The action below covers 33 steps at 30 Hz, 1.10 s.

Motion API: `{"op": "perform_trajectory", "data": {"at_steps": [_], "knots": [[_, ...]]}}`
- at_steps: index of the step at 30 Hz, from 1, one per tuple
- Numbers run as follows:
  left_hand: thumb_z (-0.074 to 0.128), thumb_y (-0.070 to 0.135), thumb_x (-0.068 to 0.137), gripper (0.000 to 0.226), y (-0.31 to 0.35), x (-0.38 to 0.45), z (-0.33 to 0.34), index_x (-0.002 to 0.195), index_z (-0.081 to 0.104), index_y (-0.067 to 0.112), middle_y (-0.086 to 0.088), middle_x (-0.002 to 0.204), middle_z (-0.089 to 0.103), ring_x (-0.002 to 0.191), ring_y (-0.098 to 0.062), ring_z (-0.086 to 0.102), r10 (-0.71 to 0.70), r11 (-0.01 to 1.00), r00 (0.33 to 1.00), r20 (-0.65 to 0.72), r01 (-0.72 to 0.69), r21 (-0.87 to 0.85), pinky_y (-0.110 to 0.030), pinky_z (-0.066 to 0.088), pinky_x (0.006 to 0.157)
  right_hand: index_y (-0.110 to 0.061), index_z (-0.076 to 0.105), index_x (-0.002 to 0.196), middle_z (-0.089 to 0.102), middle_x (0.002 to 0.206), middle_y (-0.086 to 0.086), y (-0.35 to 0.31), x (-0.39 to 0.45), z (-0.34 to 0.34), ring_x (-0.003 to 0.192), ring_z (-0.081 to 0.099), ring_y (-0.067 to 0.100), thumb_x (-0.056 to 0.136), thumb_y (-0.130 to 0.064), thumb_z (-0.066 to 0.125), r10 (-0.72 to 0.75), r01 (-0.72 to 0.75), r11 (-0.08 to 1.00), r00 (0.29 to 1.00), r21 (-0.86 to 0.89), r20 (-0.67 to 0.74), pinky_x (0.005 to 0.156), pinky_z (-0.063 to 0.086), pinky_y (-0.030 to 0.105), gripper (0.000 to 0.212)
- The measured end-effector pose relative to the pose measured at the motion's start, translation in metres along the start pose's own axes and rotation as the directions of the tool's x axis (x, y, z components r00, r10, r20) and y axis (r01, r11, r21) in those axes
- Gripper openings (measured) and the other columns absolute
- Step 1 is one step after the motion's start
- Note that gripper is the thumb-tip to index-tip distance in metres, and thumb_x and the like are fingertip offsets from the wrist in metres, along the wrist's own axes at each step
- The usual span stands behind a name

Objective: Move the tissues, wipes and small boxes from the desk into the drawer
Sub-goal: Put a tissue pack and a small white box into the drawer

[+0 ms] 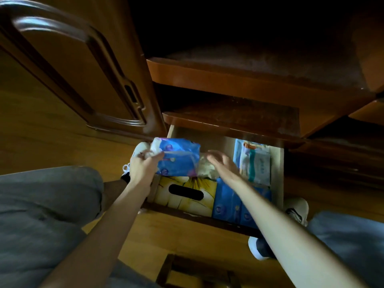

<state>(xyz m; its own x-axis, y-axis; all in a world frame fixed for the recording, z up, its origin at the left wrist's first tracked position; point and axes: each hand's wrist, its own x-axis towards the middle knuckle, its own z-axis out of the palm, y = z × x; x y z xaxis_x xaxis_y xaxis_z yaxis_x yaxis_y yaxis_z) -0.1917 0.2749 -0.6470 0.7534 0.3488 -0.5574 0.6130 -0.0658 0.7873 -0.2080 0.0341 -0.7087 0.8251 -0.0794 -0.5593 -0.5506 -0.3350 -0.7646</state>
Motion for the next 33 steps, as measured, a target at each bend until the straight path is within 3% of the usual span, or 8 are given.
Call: {"op": "perform_trajectory", "data": {"at_steps": [3, 5, 9, 11, 16, 22, 28, 33], "knots": [[0.084, 0.027, 0.068, 0.024, 0.003, 0.004, -0.008, 0.084, 0.071, 0.015, -0.017, 0.094, 0.075, 0.088, -0.032, 0.074, -0.043, 0.998, 0.998, -0.044, 0.04, -0.052, -0.054, 0.06, 0.083, -0.025, 0.036, 0.155, 0.05, 0.152, 0.007, 0.015, 0.033, 0.0, 0.137, 0.049, 0.029, 0.102, -0.044, 0.053, -0.033, 0.012, 0.858, 0.999, -0.514, -0.032, 0.107, 0.045, 0.042, 0.059], [0.084, 0.027, 0.071, 0.033, 0.002, 0.006, -0.009, 0.097, 0.071, 0.012, -0.014, 0.098, 0.075, 0.089, -0.029, 0.075, -0.075, 0.994, 0.996, -0.051, 0.071, -0.078, -0.052, 0.06, 0.084, -0.024, 0.023, 0.16, 0.044, 0.156, 0.013, 0.026, 0.046, 0.001, 0.142, 0.042, 0.035, 0.102, -0.034, 0.053, 0.015, -0.002, 0.727, 1.0, -0.686, 0.013, 0.111, 0.037, 0.052, 0.066], [0.086, 0.026, 0.074, 0.026, 0.003, 0.012, -0.007, 0.092, 0.068, 0.021, -0.01, 0.097, 0.075, 0.088, -0.023, 0.076, -0.102, 0.989, 0.992, -0.074, 0.093, -0.116, -0.046, 0.062, 0.083, -0.019, 0.056, 0.137, 0.065, 0.131, 0.014, 0.043, 0.063, -0.004, 0.119, 0.061, 0.033, 0.1, -0.036, 0.052, -0.07, 0.015, 0.557, 0.997, -0.83, -0.029, 0.092, 0.048, 0.044, 0.041], [0.085, 0.025, 0.075, 0.023, 0.005, 0.013, -0.004, 0.088, 0.066, 0.024, -0.008, 0.096, 0.075, 0.088, -0.021, 0.076, -0.102, 0.989, 0.991, -0.083, 0.092, -0.115, -0.044, 0.062, 0.083, -0.018, 0.066, 0.108, 0.073, 0.107, 0.01, 0.049, 0.068, -0.011, 0.099, 0.067, 0.031, 0.103, -0.031, 0.045, -0.163, -0.04, 0.574, 0.973, -0.818, -0.162, 0.073, 0.044, 0.036, 0.025], [0.083, 0.023, 0.079, 0.023, 0.013, 0.009, 0.008, 0.092, 0.065, 0.019, -0.012, 0.103, 0.074, 0.094, -0.024, 0.074, -0.09, 0.991, 0.995, -0.05, 0.085, -0.105, -0.044, 0.06, 0.088, -0.02, 0.052, 0.069, 0.069, 0.081, 0.009, 0.059, 0.065, -0.038, 0.073, 0.066, 0.027, 0.102, -0.04, 0.048, -0.065, -0.234, 0.748, 0.906, -0.622, -0.418, 0.06, 0.042, 0.031, 0.039], [0.078, 0.017, 0.084, 0.023, 0.018, -0.005, 0.024, 0.102, 0.065, 0.009, -0.019, 0.114, 0.071, 0.105, -0.031, 0.07, -0.091, 0.992, 0.996, 0.015, 0.092, -0.089, -0.049, 0.055, 0.097, -0.009, 0.058, 0.096, 0.067, 0.086, 0.007, 0.061, 0.051, -0.041, 0.067, 0.06, 0.02, 0.095, -0.045, 0.051, 0.071, -0.313, 0.675, 0.929, -0.668, -0.364, 0.066, 0.051, 0.032, 0.036], [0.075, 0.018, 0.087, 0.013, 0.023, -0.016, 0.026, 0.089, 0.062, 0.018, -0.015, 0.114, 0.071, 0.105, -0.029, 0.07, -0.081, 0.994, 0.995, 0.059, 0.085, -0.069, -0.047, 0.054, 0.098, -0.014, 0.064, 0.088, 0.07, 0.082, 0.004, 0.067, 0.043, -0.045, 0.073, 0.067, 0.018, 0.092, -0.052, 0.056, 0.227, -0.318, 0.673, 0.948, -0.667, -0.223, 0.064, 0.051, 0.032, 0.038], [0.075, 0.017, 0.086, 0.016, 0.022, -0.021, 0.031, 0.083, 0.06, 0.021, -0.011, 0.105, 0.07, 0.098, -0.025, 0.069, -0.051, 0.997, 0.998, 0.036, 0.053, -0.05, -0.038, 0.056, 0.087, -0.013, 0.039, 0.131, 0.063, 0.109, 0.008, 0.071, 0.036, -0.033, 0.085, 0.059, 0.022, 0.079, -0.047, 0.075, 0.151, -0.342, 0.864, 0.875, -0.369, -0.459, 0.07, 0.046, 0.035, 0.072]]}}
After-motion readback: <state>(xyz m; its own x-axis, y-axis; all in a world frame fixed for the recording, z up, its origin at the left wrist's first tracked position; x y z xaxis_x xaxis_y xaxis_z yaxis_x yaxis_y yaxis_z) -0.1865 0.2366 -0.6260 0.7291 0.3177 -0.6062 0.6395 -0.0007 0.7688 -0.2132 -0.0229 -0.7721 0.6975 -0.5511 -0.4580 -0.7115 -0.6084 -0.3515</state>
